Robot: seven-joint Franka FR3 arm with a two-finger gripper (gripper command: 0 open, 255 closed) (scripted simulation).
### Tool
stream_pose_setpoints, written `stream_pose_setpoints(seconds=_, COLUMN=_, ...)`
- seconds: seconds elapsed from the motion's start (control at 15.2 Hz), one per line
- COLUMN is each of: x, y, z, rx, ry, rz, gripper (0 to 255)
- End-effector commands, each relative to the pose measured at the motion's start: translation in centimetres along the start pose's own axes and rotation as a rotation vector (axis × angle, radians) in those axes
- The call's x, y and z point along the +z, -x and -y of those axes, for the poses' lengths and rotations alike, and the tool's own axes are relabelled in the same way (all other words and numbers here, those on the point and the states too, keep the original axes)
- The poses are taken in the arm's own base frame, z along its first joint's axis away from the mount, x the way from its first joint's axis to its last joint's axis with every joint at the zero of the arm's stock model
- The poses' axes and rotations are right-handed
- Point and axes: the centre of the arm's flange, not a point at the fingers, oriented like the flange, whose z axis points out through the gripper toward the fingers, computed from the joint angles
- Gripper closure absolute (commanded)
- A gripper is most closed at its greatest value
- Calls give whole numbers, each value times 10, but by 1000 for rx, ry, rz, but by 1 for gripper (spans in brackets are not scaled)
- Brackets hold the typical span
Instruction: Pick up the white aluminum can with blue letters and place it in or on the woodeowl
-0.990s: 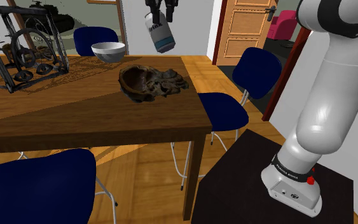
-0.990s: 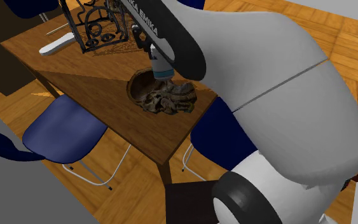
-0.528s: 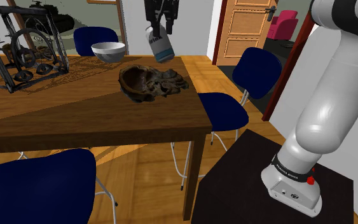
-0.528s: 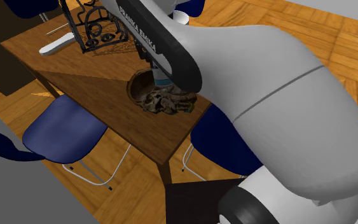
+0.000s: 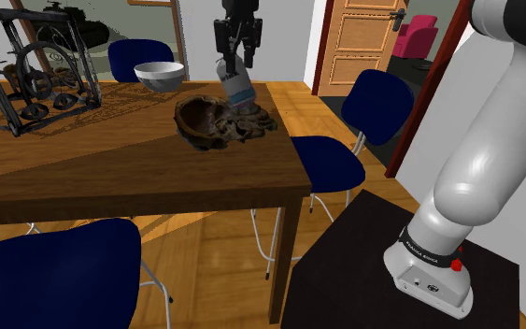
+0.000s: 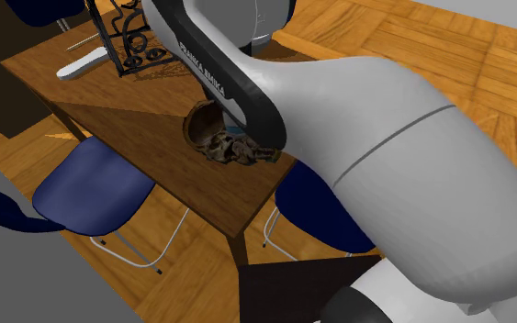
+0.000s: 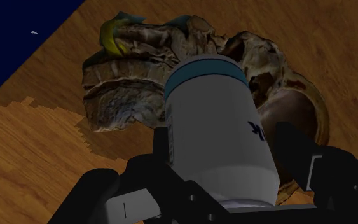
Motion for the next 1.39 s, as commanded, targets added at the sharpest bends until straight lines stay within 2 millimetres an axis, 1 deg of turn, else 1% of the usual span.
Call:
stream_pose_setpoints(seconds=0.0, x=3, y=1, z=1, rx=0, ry=0, rz=-1, gripper=255)
stream_pose_setpoints(seconds=0.4, x=3, y=1, z=1, rx=0, ry=0, rz=-1, gripper=255)
stream_pose_setpoints(seconds=0.46, x=3, y=1, z=1, rx=0, ry=0, rz=-1, gripper=0)
stream_pose_setpoints(seconds=0.79, x=3, y=1, z=1, rx=0, ry=0, rz=-1, gripper=0)
stream_pose_setpoints(seconds=0.99, x=-36, y=1, z=1, rx=0, ry=0, rz=-1, gripper=0)
stream_pose_setpoints(seconds=1.06, x=-47, y=1, z=1, rx=0, ry=0, rz=-1, gripper=0)
stream_pose_setpoints(seconds=1.32, x=-47, y=1, z=1, rx=0, ry=0, rz=-1, gripper=0)
